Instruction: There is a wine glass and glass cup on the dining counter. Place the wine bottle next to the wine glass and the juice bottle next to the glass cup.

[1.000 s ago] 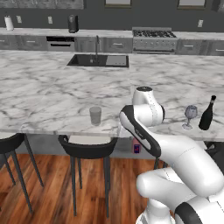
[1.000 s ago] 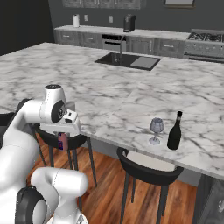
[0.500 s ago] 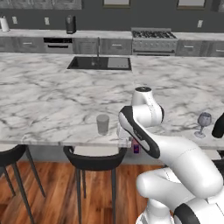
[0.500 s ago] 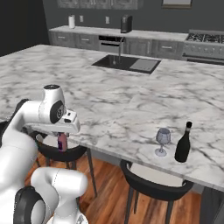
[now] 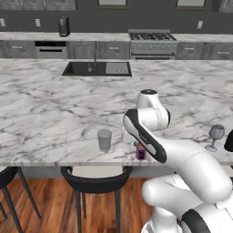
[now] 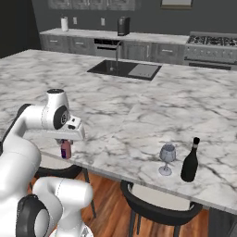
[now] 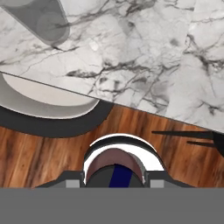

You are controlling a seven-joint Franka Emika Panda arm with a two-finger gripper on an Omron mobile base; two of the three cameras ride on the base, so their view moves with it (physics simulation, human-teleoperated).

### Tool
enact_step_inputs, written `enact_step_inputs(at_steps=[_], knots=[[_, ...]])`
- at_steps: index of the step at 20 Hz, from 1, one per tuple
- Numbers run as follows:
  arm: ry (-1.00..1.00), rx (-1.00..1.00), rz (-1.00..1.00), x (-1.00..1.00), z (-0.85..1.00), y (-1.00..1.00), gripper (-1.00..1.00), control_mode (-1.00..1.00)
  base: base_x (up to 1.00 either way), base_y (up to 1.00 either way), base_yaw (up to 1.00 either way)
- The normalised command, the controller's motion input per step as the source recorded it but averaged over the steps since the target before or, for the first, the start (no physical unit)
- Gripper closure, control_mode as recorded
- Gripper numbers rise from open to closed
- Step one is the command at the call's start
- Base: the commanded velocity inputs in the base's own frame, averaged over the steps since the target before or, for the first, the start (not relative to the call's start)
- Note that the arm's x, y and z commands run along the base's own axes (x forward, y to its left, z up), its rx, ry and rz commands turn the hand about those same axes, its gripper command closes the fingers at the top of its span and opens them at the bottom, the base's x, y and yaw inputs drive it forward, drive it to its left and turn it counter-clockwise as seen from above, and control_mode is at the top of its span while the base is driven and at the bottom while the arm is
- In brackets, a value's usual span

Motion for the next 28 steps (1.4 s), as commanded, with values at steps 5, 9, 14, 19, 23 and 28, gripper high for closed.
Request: enact_step_inputs(at_steps=[5, 9, 14, 19, 23, 28], knots=[[0.00, 0.00, 0.00, 0.00, 0.00, 0.00, 1.00, 1.00, 0.49, 0.33, -0.11], [0.00, 0.00, 0.00, 0.00, 0.00, 0.00, 1.00, 1.00, 0.42, 0.16, -0.05], [0.00, 0.00, 0.00, 0.00, 0.00, 0.00, 1.00, 1.00, 0.43, 0.18, -0.04], [0.00, 0.00, 0.00, 0.00, 0.00, 0.00, 1.00, 1.00, 0.07, 0.05, -0.02], [0.00, 0.00, 0.00, 0.00, 0.00, 0.00, 1.00, 1.00, 0.00, 0.00, 0.00], [0.00, 0.00, 0.00, 0.00, 0.00, 0.00, 1.00, 1.00, 0.00, 0.00, 0.00]])
